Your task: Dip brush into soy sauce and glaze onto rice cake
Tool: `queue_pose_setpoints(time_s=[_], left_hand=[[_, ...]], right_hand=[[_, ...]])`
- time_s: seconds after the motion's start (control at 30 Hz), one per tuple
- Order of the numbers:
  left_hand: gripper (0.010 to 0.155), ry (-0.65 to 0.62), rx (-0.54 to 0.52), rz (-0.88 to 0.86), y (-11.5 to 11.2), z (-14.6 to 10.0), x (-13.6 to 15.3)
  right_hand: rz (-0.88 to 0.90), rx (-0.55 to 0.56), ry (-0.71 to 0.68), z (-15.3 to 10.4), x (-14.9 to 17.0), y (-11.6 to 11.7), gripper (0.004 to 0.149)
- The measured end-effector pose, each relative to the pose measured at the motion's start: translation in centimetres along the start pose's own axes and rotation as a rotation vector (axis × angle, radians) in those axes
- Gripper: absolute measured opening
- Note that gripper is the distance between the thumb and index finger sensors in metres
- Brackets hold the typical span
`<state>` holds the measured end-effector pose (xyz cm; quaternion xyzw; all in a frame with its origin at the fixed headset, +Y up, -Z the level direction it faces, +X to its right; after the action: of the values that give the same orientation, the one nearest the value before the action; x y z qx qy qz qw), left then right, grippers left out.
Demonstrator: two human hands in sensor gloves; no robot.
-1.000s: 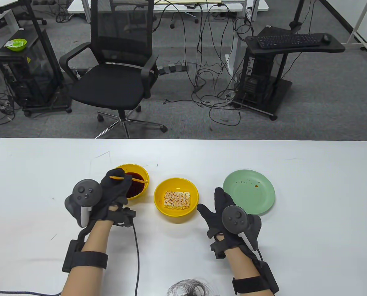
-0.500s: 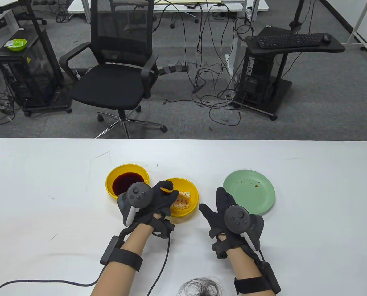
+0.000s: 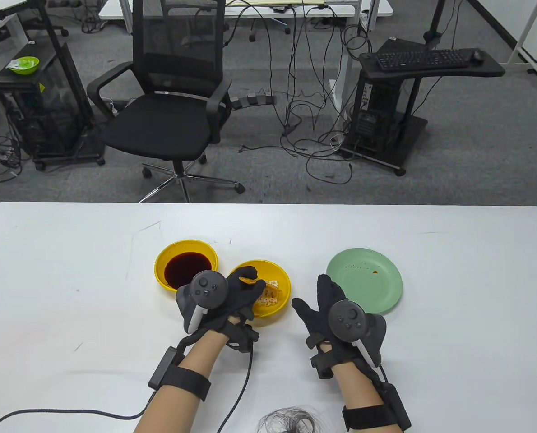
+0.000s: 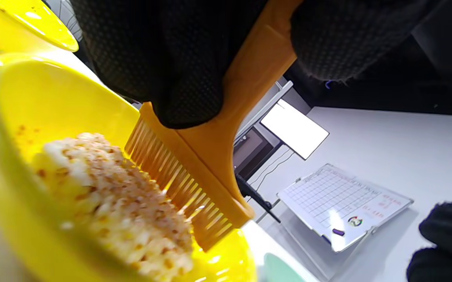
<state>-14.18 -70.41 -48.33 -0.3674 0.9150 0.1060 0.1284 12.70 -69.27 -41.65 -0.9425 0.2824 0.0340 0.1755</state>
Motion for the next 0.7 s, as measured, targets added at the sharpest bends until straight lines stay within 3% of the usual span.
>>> queue_pose_setpoints(time_s=[0.17, 0.4, 0.6, 0.7], left_hand=[[0.05, -0.053, -0.005, 0.093, 2.3, -1.0, -0.7], [0.055, -0.011, 0.012, -0.017, 0.3, -0.1, -0.2], [0.05, -0.045, 0.002, 0.084, 3.0, -0.8, 0.0], [0.053, -0.053, -0.004, 0.034, 2.9, -0.5, 0.0]], right_hand=[[0.005, -0.034, 0.002, 0.1, 0.0, 0.7, 0.085], [-0.002, -0.028, -0.015, -0.1, -0.5, 0.5, 0.084], [-0.001, -0.031, -0.008, 0.0, -0.4, 0.6, 0.085], [0.002, -0.033, -0.016, -0.1, -0.7, 0.6, 0.084]])
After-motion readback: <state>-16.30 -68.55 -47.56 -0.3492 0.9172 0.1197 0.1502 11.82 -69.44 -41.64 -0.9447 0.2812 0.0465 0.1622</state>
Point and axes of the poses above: the tracker on the back of each hand, its own x axis roughly to the little-finger side, its own z axis roughly from the wrist to the fingertips, y = z × x, the point moved 5 cm from there along z, roughly from the wrist to the fingertips, and after that the axes turned 3 degrees about -y, right-handed, at the moved point
